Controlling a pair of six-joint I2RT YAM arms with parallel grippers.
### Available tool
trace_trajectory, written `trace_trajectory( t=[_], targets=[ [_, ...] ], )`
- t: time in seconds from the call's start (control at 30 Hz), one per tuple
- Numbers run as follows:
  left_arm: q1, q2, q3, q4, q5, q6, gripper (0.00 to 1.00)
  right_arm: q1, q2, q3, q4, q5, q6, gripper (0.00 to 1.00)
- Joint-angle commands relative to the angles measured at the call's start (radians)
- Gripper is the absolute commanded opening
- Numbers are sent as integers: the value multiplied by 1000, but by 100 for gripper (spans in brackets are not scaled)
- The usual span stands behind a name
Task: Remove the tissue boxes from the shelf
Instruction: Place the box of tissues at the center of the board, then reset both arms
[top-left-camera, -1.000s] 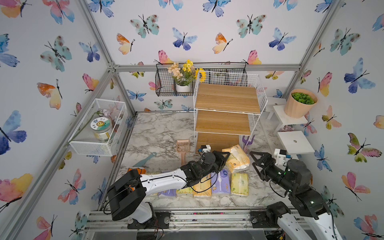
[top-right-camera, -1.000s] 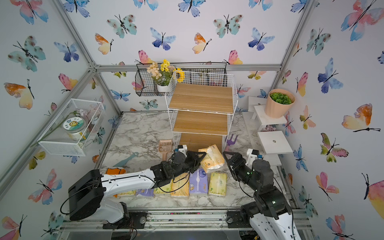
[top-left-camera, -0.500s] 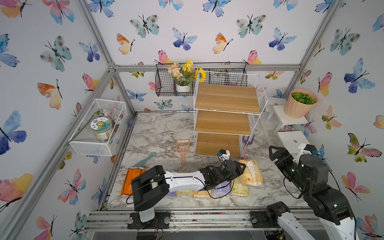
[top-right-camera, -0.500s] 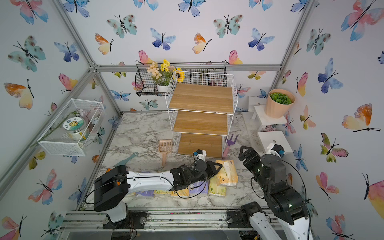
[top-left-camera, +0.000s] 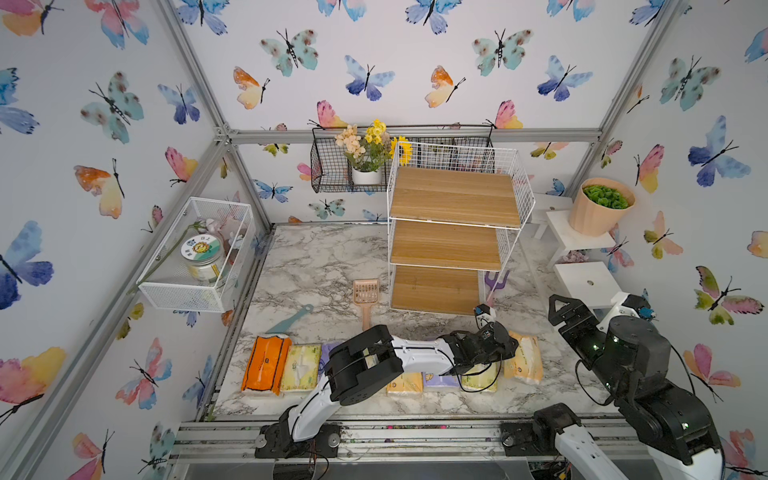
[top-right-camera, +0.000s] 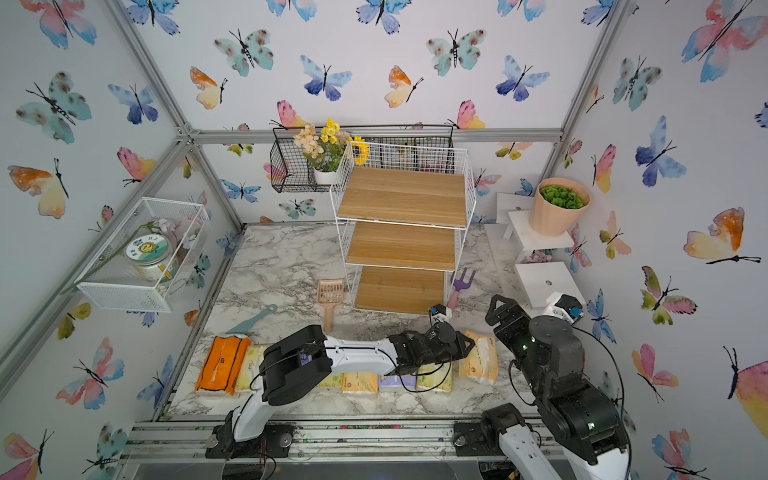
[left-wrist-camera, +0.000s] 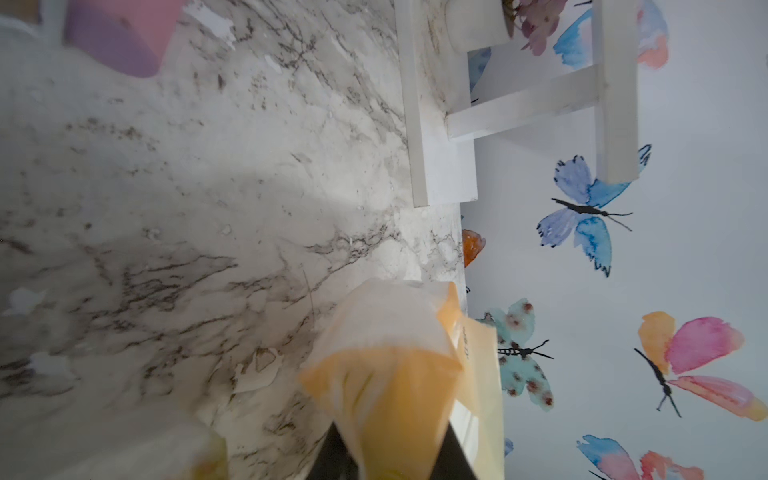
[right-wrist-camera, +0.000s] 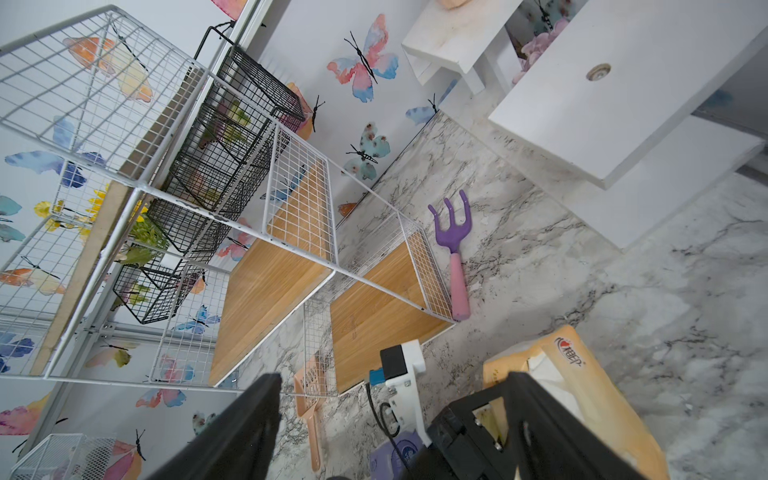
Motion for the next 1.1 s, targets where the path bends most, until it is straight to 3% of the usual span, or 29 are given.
trace_trajectory(
  t=[0.0, 0.13, 0.27, 0.47, 0.83, 1.07],
  targets=[
    [-14, 44, 59, -77, 8, -13, 13, -2, 12, 25, -29, 33, -18, 88],
    [-28, 41, 54, -123, -38, -53, 18, -2, 10, 22, -36, 36, -17, 88],
    [-36, 26, 60, -168, -69, -55, 43, -2, 7, 16, -36, 37, -14, 89],
    [-35, -95, 13, -214, -188, -42, 62, -2, 5, 10, -37, 42, -12, 89],
    [-16, -454, -199, -217, -484, 60, 72, -2, -12, -129, 35, 33, -8, 89],
    [79, -711, -421, -397, -678, 124, 77, -2, 28, -339, 204, 73, -23, 94]
  ],
)
